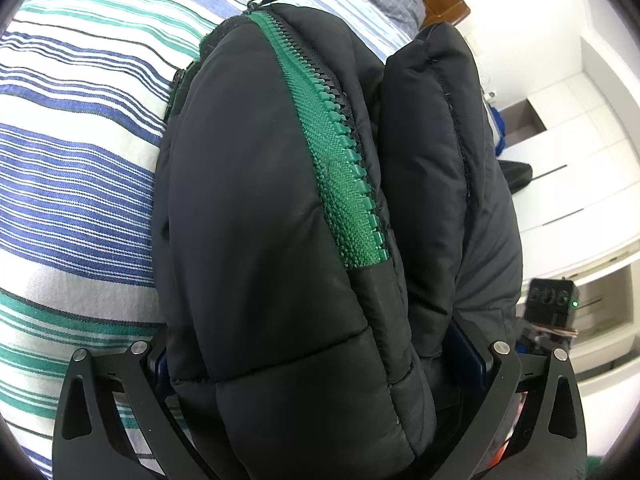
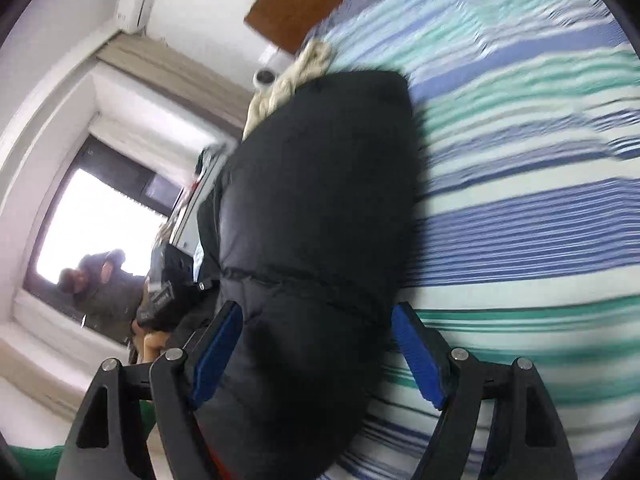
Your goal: Fold large clothes
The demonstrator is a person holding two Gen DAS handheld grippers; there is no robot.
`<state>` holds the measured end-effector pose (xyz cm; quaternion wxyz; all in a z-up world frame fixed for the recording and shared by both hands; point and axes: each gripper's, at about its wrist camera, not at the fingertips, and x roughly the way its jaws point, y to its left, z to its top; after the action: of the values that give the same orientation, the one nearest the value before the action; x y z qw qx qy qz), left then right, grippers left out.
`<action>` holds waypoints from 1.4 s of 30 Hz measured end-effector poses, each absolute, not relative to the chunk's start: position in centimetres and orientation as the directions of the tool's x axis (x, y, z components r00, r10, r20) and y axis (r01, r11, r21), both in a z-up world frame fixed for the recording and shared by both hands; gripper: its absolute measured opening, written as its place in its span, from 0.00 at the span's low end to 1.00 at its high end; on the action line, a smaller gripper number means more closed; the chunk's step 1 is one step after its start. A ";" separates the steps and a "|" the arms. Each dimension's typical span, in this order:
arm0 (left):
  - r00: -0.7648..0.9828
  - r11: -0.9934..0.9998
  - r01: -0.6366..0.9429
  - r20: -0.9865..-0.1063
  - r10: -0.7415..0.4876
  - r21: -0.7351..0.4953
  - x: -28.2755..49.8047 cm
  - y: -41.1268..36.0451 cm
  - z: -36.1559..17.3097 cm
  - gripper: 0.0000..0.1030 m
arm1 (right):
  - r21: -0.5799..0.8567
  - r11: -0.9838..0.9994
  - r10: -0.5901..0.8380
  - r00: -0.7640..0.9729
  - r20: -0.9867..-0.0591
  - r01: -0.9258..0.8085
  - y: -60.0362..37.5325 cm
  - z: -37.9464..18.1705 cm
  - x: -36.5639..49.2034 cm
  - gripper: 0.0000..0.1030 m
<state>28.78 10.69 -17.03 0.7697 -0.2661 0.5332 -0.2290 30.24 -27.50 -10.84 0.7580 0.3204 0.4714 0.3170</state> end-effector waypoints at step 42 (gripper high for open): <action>0.577 0.935 0.209 -0.736 -0.353 -0.285 28.1 6.7 -7.9 0.96 | 0.309 0.934 0.345 0.661 -0.666 -0.177 -29.6 -2.2 32.4 0.87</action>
<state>28.11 6.66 -7.91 0.8840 -0.0838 0.4317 -0.1590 32.43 -29.59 -2.23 0.9047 0.1093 0.3856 0.1443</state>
